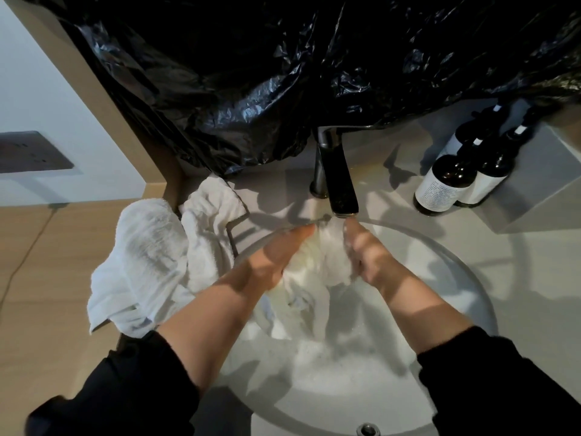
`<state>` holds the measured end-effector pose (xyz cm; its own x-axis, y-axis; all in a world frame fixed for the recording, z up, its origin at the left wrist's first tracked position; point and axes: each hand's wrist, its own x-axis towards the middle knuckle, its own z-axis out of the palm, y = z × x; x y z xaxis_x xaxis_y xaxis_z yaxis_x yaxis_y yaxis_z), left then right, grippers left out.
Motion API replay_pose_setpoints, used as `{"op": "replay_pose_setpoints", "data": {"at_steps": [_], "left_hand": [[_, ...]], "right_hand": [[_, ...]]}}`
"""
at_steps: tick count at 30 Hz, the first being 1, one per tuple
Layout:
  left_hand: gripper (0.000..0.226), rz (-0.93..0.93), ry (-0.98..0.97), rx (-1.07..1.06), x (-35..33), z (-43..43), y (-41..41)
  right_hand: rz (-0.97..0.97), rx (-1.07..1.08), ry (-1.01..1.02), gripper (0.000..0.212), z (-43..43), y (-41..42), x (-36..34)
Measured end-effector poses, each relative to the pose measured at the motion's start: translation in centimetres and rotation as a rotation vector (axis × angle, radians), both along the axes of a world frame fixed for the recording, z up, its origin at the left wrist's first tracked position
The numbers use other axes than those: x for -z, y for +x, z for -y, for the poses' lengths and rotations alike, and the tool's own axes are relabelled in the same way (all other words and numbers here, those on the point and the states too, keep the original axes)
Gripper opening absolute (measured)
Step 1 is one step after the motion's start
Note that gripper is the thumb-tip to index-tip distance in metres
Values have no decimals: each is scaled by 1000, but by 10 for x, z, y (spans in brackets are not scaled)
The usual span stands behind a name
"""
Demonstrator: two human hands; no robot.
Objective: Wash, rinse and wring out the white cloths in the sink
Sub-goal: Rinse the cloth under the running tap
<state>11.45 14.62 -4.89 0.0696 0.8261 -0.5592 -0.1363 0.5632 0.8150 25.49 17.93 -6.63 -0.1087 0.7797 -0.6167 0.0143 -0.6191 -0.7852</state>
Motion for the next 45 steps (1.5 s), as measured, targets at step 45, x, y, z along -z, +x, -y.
{"op": "replay_pose_setpoints", "data": {"at_steps": [45], "left_hand": [[63, -70, 306, 416, 22, 41, -12]], "right_hand": [[-157, -437, 301, 38, 29, 62, -63]]}}
